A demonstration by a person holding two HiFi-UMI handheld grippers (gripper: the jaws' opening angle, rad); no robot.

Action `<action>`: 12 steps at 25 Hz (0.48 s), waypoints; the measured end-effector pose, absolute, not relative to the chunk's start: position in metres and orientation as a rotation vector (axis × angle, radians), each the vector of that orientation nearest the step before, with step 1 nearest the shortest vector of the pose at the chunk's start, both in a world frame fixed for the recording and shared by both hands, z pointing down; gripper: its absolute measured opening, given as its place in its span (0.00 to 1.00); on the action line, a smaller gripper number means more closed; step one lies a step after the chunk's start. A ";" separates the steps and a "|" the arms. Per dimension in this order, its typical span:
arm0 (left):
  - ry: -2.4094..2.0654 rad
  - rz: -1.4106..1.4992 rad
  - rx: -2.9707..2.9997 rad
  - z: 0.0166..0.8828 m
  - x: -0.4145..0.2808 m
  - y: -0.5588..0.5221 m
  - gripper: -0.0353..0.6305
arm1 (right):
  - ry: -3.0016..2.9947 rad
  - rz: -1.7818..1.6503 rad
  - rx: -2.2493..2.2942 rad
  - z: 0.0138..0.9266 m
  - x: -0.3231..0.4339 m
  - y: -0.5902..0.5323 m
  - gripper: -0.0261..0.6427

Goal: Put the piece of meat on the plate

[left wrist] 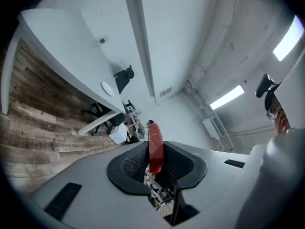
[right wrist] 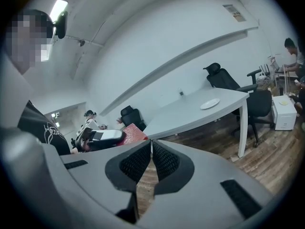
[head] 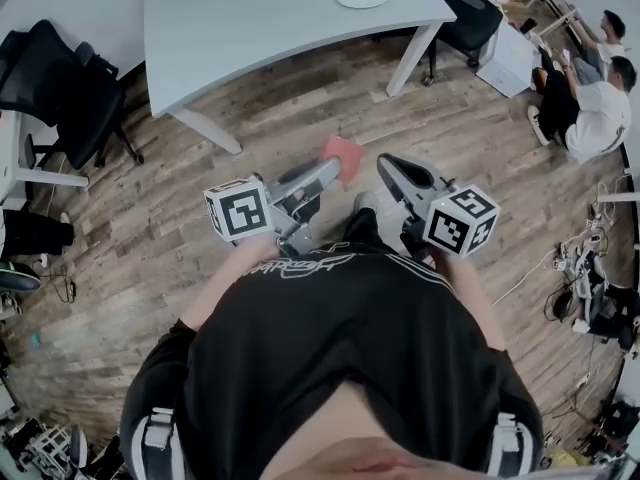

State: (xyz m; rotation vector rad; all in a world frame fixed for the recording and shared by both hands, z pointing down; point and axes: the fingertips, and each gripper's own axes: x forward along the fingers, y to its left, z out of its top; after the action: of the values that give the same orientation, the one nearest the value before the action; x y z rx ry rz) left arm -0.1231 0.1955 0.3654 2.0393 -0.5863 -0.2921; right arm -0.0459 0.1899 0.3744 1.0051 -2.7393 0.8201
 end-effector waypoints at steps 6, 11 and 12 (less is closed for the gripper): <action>-0.608 -0.266 2.001 0.376 -0.075 0.123 0.19 | -2.726 0.880 0.989 0.383 0.002 0.116 0.06; -0.621 -0.250 2.013 0.375 -0.045 0.078 0.19 | -2.745 0.881 0.956 0.381 0.031 0.073 0.06; -0.623 -0.246 2.018 0.373 -0.040 0.071 0.19 | -2.751 0.876 0.954 0.379 0.036 0.067 0.06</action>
State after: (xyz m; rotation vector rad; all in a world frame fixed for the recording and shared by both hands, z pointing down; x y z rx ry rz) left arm -0.0399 0.0713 0.3732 2.0175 -0.6228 -0.2458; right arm 0.0364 0.0668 0.3786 0.9543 -2.7511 0.8761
